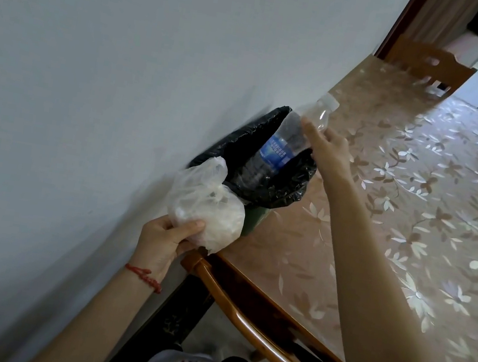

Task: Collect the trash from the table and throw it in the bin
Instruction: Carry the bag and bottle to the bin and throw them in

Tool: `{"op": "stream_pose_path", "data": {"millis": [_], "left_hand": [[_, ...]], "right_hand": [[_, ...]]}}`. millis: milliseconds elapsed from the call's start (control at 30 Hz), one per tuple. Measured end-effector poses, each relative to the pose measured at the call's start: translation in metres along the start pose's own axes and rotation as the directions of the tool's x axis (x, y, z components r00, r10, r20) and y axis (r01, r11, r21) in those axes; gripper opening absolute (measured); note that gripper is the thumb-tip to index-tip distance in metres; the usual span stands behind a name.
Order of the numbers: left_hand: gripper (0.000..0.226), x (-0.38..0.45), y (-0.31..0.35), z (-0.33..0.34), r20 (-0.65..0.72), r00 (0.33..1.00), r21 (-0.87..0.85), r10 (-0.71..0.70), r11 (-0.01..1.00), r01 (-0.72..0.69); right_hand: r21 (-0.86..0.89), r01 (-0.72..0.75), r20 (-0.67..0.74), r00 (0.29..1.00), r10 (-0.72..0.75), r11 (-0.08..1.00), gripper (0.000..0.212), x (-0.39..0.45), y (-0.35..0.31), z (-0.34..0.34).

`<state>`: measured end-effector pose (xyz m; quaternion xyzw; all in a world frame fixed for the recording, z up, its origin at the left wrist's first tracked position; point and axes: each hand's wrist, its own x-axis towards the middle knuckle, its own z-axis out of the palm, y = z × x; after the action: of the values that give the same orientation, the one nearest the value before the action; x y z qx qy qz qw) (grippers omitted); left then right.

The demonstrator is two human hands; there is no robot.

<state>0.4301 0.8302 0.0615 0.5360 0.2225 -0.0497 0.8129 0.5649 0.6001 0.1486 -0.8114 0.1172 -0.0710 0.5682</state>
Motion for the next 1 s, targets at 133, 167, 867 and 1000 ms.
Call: {"op": "stream_pose_path", "data": {"millis": [133,167,867,1000], "left_hand": [[0.014,-0.003,0.002,0.004,0.017,1.000,0.000,0.001,1.000,-0.001],[0.016,-0.005,0.004,0.004,0.022,1.000,0.000,0.004,1.000,-0.004],[0.009,0.011,0.064,0.057,0.244,0.954,-0.027,0.174,0.985,-0.172],[0.037,0.034,0.073,0.086,0.223,0.954,0.062,0.202,0.973,-0.221]], "right_hand": [[-0.161,0.029,-0.009,0.999,-0.031,0.986,0.062,-0.009,0.010,-0.003],[-0.190,0.030,-0.006,0.999,-0.032,0.981,0.065,-0.013,0.014,-0.004],[-0.725,0.382,0.227,0.918,-0.324,0.573,0.057,-0.146,0.086,-0.007],[-0.751,0.383,0.229,0.915,-0.332,0.538,0.056,-0.151,0.092,-0.010]]}}
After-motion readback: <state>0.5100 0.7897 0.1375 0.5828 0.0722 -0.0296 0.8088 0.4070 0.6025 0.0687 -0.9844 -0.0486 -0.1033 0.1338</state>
